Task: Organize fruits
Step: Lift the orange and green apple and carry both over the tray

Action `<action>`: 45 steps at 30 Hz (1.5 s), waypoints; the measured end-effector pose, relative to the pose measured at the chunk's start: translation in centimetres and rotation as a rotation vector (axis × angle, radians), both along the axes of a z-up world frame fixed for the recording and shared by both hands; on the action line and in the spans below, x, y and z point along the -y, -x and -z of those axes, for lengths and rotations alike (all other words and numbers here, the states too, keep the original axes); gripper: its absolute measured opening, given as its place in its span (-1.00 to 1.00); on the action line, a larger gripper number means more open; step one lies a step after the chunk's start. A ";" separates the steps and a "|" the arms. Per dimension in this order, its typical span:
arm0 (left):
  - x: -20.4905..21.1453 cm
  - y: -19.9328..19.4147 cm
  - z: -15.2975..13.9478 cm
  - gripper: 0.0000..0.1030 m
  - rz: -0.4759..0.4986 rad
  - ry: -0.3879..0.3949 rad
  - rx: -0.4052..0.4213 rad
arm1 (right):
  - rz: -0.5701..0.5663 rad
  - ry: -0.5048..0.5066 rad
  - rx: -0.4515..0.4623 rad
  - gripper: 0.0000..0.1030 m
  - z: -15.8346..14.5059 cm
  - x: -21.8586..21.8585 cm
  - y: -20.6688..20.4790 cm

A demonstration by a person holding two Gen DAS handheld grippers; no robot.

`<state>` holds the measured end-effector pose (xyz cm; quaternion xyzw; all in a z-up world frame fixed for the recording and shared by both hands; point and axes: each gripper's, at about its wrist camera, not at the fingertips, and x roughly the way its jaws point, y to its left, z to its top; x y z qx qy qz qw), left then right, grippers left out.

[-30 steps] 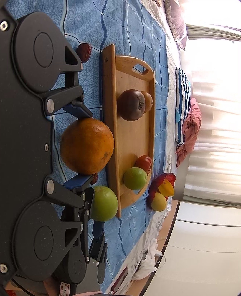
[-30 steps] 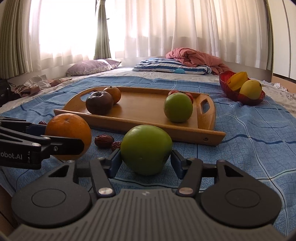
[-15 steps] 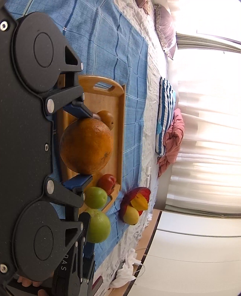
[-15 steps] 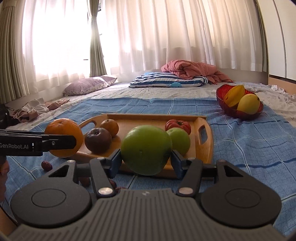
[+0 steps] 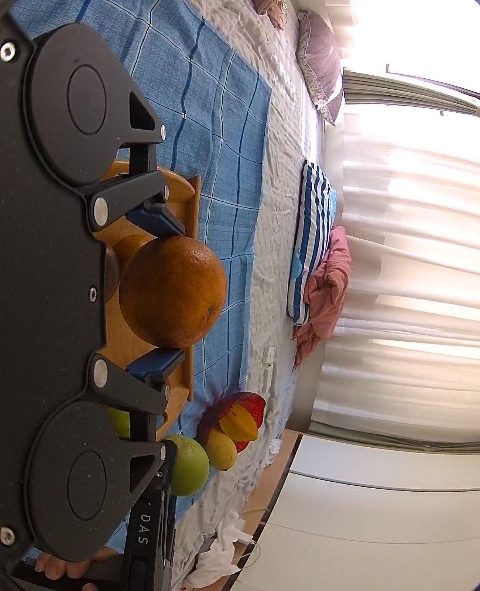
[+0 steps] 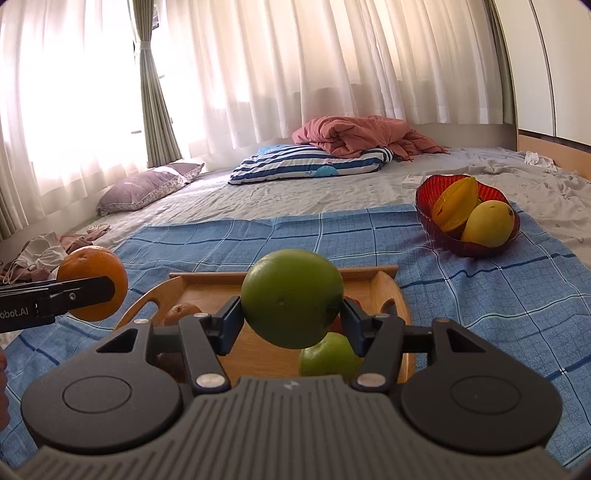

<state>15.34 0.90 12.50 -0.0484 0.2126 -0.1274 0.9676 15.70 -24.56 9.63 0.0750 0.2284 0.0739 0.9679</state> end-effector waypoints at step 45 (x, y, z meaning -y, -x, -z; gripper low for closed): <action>0.6 -14.9 4.3 0.22 -0.073 -0.032 -0.189 | 0.102 0.051 -0.174 0.17 1.9 0.4 -13.1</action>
